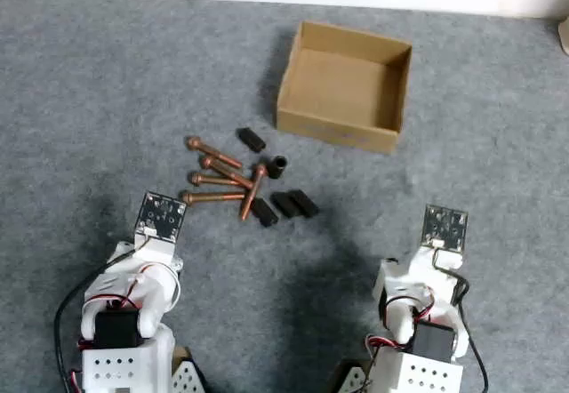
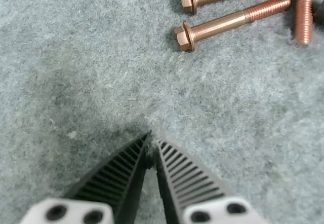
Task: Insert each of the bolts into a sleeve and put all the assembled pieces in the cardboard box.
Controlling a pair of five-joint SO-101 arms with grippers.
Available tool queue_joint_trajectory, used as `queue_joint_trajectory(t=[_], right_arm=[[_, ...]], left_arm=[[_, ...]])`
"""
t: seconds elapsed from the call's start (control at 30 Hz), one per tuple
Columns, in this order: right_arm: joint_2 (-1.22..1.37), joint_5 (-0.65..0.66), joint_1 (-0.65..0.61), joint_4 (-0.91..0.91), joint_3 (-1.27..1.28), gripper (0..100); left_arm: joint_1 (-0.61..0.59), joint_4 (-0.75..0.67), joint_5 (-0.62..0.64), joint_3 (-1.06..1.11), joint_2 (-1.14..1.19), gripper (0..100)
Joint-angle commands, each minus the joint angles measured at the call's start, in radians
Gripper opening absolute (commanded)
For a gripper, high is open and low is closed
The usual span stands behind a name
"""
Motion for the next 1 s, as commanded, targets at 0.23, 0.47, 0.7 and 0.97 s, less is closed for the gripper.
queue_joint_trajectory(t=[0.23,0.47,0.7,0.97], right_arm=[[-0.007,0.012,-0.157,-0.022,0.151,37.2],[-0.007,0.012,-0.105,-0.079,0.031,37.2],[-0.007,0.014,-0.001,-0.084,-0.038,37.2],[0.002,0.115,0.039,-0.053,-0.205,37.2]], left_arm=[[0.11,0.008,-0.002,0.021,-0.008,1],[-0.071,0.052,-0.097,-0.128,-0.012,1],[-0.004,0.058,-0.115,-0.348,-0.007,1],[0.016,-0.012,-0.043,-0.398,0.087,1]])
